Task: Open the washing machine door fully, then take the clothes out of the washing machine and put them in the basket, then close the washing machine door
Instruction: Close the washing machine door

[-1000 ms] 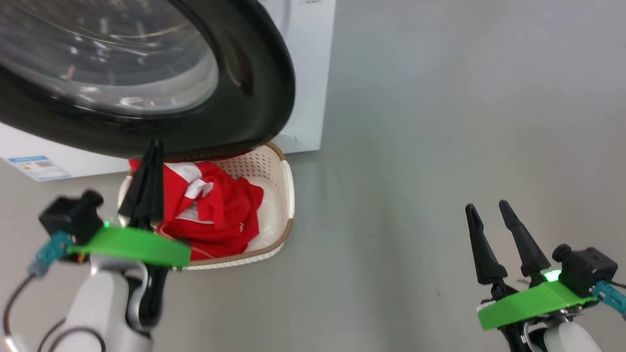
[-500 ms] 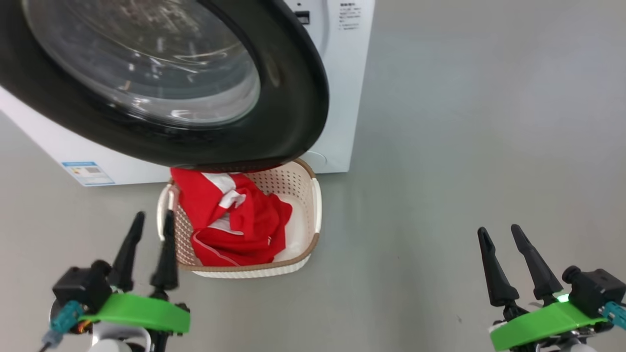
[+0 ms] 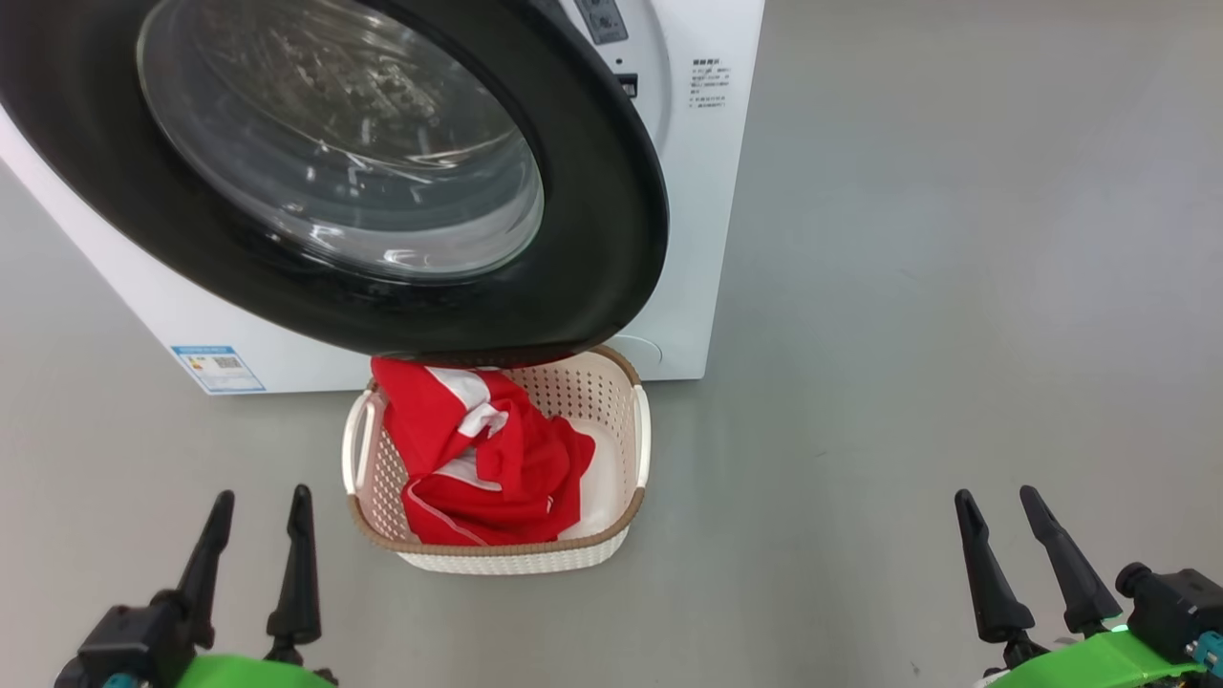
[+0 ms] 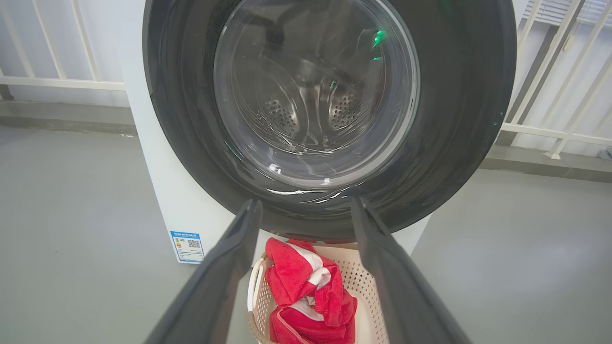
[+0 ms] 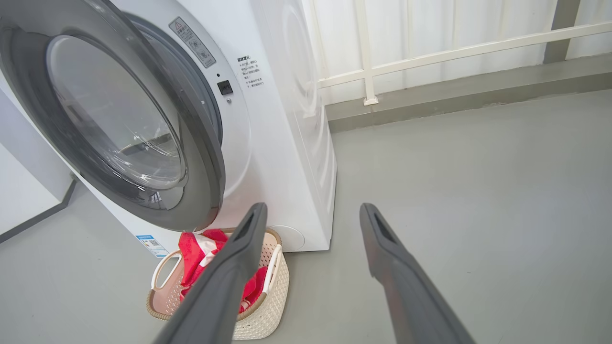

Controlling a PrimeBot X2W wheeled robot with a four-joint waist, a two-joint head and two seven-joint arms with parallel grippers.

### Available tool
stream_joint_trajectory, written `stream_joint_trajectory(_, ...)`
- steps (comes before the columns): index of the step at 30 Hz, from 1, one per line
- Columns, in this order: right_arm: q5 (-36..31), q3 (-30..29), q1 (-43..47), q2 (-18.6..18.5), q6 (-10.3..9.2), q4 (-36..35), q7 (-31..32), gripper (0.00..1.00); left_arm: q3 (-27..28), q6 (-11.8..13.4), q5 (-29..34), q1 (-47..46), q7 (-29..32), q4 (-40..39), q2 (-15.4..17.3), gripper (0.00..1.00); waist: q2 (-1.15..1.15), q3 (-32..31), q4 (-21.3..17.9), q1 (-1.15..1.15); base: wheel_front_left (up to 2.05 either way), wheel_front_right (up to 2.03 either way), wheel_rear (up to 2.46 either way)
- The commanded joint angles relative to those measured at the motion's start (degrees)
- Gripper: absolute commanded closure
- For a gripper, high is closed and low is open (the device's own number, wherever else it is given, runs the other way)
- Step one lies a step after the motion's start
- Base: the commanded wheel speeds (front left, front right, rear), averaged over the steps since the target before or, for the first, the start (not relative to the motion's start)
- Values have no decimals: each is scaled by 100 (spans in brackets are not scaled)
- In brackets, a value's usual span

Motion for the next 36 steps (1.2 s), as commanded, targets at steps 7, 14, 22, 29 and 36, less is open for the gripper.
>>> stream_joint_trajectory(7,-15,53,143,-100,37,-151,-37,0,479,-32,419,387,-46,-524,28,0,0,-127,-5,0,0,0,0)
stream_joint_trajectory(14,-25,25,220,-69,37,-166,-37,0,439,6,372,571,-46,-547,13,0,0,-151,2,0,0,0,0)
stream_joint_trajectory(22,-39,-9,228,-51,37,-171,-37,0,318,56,303,543,-46,-537,11,0,0,-181,45,0,0,0,0)
stream_joint_trajectory(29,-39,75,180,-33,37,-152,-37,0,226,113,313,550,-46,-558,11,0,0,-186,111,0,0,0,0)
stream_joint_trajectory(36,-1,261,-215,1,37,-151,-37,100,85,227,222,478,-46,-597,11,0,0,-78,280,0,0,0,0)
